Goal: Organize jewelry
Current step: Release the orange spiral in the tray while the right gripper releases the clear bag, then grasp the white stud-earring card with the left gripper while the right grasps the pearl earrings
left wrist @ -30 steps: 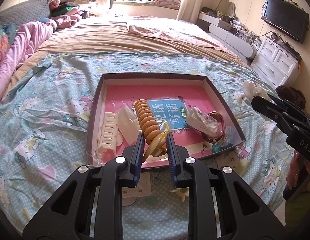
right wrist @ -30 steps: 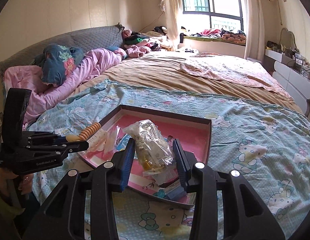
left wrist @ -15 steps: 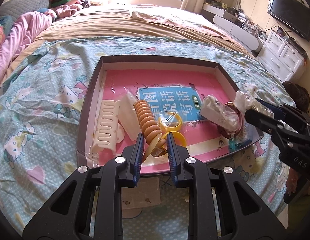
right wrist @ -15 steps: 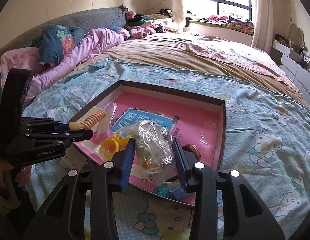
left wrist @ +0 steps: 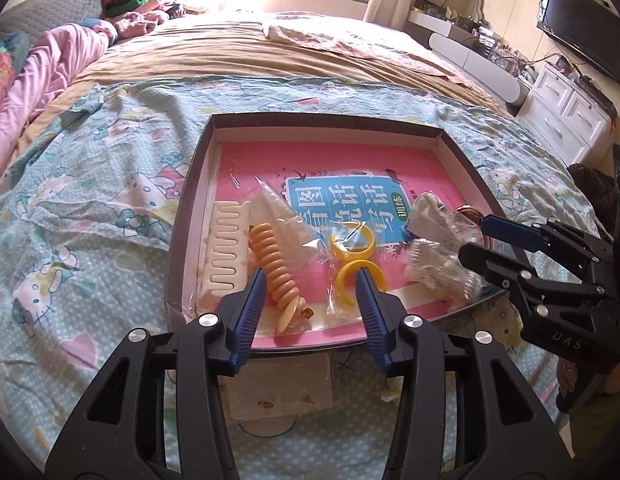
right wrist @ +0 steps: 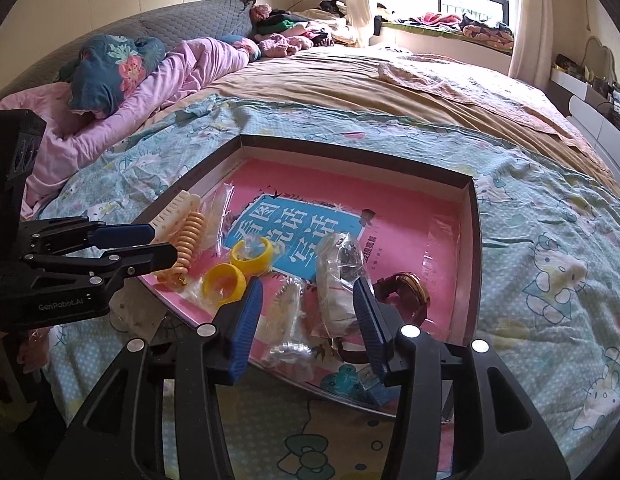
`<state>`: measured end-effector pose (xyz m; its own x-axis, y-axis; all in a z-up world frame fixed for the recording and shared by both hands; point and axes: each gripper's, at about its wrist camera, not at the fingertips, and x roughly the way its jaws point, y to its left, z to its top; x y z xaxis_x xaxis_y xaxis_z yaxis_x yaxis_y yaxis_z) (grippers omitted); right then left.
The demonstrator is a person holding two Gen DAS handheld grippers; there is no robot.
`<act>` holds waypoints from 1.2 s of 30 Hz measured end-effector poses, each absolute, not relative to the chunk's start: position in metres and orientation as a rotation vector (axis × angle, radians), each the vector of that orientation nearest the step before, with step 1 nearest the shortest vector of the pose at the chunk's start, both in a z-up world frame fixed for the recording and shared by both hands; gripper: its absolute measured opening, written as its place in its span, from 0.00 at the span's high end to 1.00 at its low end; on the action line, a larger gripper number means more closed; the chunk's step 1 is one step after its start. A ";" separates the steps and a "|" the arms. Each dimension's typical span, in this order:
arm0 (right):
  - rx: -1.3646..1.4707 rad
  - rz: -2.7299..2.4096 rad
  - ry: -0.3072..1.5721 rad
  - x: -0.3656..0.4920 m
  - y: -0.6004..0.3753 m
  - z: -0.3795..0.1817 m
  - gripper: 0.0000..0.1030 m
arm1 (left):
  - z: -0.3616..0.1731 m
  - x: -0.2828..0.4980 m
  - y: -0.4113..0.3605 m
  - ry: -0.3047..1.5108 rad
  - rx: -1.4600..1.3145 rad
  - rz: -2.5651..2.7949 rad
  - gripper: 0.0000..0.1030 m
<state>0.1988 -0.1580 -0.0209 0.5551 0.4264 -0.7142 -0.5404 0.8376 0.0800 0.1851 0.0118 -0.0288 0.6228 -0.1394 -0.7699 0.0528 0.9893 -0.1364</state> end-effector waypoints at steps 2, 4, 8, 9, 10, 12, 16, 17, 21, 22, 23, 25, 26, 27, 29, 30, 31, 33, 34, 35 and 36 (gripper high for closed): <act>-0.154 0.577 0.786 0.193 -0.159 -0.017 0.46 | -0.025 0.182 0.013 0.881 -0.099 -0.104 0.52; -0.153 0.586 0.779 0.186 -0.160 -0.014 0.43 | -0.021 0.179 0.015 0.870 -0.093 -0.089 0.49; -0.136 0.611 0.777 0.173 -0.160 -0.010 0.40 | -0.017 0.172 0.023 0.864 -0.097 -0.069 0.40; -0.133 0.619 0.778 0.169 -0.159 -0.010 0.39 | -0.017 0.170 0.025 0.864 -0.097 -0.063 0.38; -0.132 0.628 0.780 0.166 -0.158 -0.009 0.39 | -0.017 0.168 0.028 0.866 -0.097 -0.056 0.37; -0.134 0.645 0.784 0.159 -0.155 -0.010 0.39 | -0.018 0.162 0.032 0.870 -0.097 -0.044 0.36; -0.142 0.679 0.804 0.148 -0.146 -0.015 0.39 | -0.021 0.150 0.044 0.888 -0.109 -0.021 0.35; -0.144 0.688 0.811 0.146 -0.144 -0.017 0.39 | -0.022 0.147 0.047 0.893 -0.114 -0.018 0.35; -0.143 0.719 0.850 0.141 -0.134 -0.027 0.39 | -0.030 0.137 0.056 0.920 -0.130 -0.005 0.34; -0.142 0.725 0.859 0.141 -0.131 -0.030 0.39 | -0.032 0.134 0.059 0.925 -0.136 0.000 0.33; -0.140 0.733 0.865 0.140 -0.129 -0.032 0.39 | -0.036 0.132 0.061 0.935 -0.149 0.002 0.31; -0.145 0.748 0.878 0.138 -0.124 -0.036 0.39 | -0.041 0.131 0.064 0.950 -0.169 -0.003 0.31; -0.151 0.752 0.886 0.137 -0.120 -0.039 0.39 | -0.043 0.130 0.065 0.956 -0.171 -0.001 0.31; -0.156 0.756 0.892 0.137 -0.118 -0.041 0.39 | -0.045 0.129 0.065 0.959 -0.172 -0.002 0.31; -0.163 0.766 0.904 0.135 -0.113 -0.046 0.39 | -0.049 0.128 0.064 0.968 -0.179 -0.009 0.31; -0.166 0.770 0.907 0.135 -0.111 -0.048 0.39 | -0.051 0.128 0.063 0.974 -0.178 -0.012 0.31; -0.173 0.772 0.909 0.134 -0.109 -0.051 0.39 | -0.054 0.129 0.062 0.982 -0.175 -0.014 0.31; -0.180 0.768 0.920 0.135 -0.107 -0.056 0.44 | -0.058 0.130 0.059 0.993 -0.179 -0.023 0.31; -0.179 0.768 0.926 0.136 -0.106 -0.059 0.46 | -0.060 0.131 0.058 1.001 -0.185 -0.029 0.31; -0.179 0.768 0.935 0.137 -0.106 -0.062 0.49 | -0.062 0.133 0.057 1.007 -0.189 -0.031 0.31; -0.178 0.768 0.944 0.137 -0.106 -0.065 0.55 | -0.064 0.133 0.055 1.010 -0.192 -0.036 0.31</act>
